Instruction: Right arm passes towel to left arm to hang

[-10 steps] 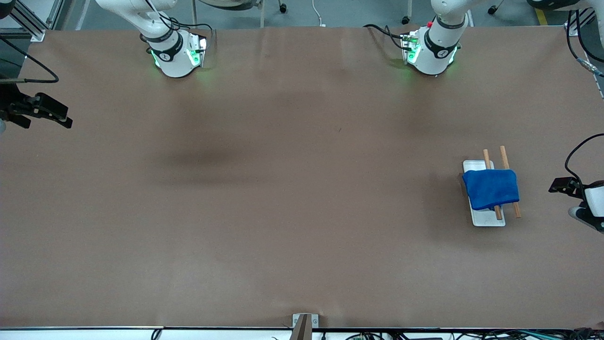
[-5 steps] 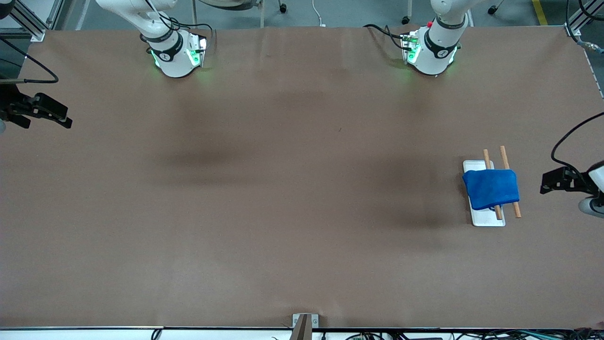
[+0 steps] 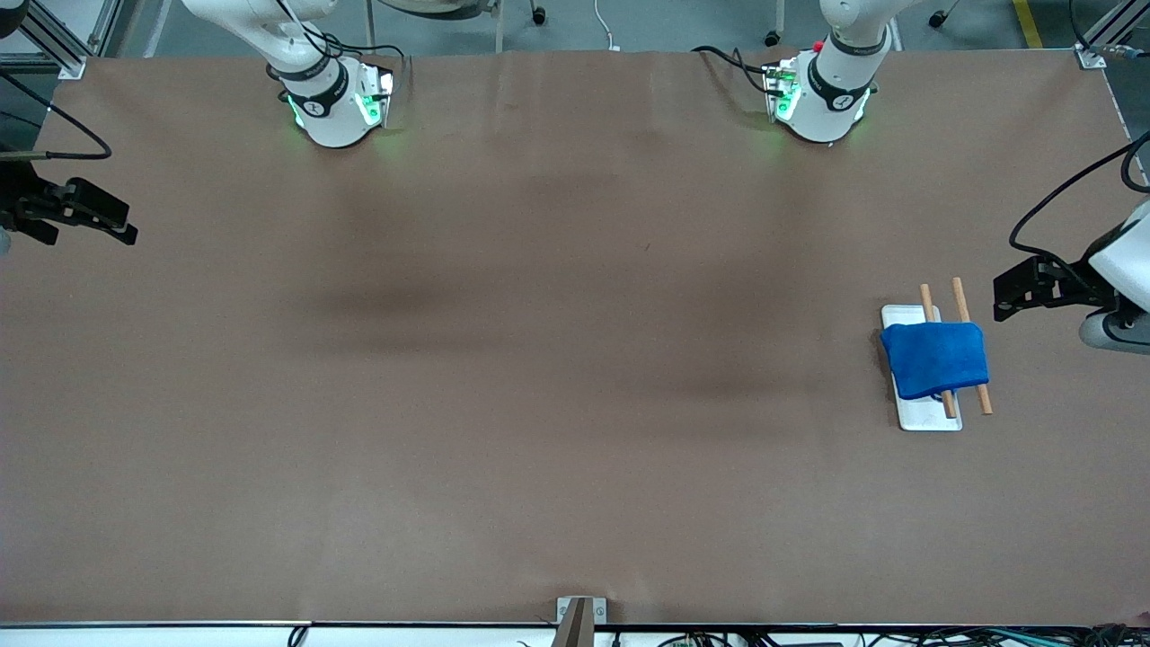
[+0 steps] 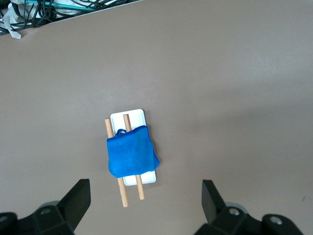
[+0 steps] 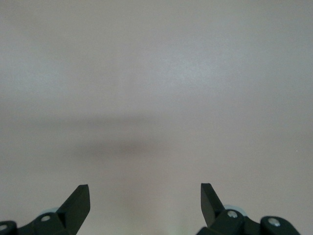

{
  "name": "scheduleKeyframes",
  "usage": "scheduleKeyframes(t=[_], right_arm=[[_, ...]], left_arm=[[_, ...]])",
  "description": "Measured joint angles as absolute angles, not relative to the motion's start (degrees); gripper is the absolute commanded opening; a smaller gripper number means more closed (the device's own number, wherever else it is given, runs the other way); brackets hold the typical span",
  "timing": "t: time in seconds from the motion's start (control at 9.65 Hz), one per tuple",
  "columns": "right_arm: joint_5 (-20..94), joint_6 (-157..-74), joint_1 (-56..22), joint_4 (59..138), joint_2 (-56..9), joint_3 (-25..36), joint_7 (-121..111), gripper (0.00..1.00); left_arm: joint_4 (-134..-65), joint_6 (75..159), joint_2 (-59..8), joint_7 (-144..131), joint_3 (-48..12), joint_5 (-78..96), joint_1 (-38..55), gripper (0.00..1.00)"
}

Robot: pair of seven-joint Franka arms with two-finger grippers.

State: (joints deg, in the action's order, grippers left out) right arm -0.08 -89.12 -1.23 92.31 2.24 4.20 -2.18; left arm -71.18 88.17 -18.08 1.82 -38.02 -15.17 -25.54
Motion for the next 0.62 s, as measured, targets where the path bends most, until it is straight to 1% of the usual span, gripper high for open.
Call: scheduleKeyframes(t=[0.21,0.31,0.41,0.62], right_arm=[[-0.1,-89.1,-1.2,92.3,2.2,4.2,-2.2,1.00],[-0.1,-89.1,-1.2,92.3,2.2,4.2,-2.2,1.00],[-0.1,-89.1,-1.2,92.3,2.2,4.2,-2.2,1.00],[0.1,-89.1,-1.2,92.3,2.2,4.2,-2.2,1.00]], left_arm=[[-71.1,88.2,-16.8,1.5,-38.1,-12.2,-25.4,1.00],[-71.2,88.1,-14.8,1.1,-36.3,-9.4,-24.5,1.00],[-71.9,87.5,-12.3,1.0,-31.4,-6.5,-21.1,1.00],[-75.7,86.7,-7.1,1.0,-16.9,-0.3,-10.0,1.00]])
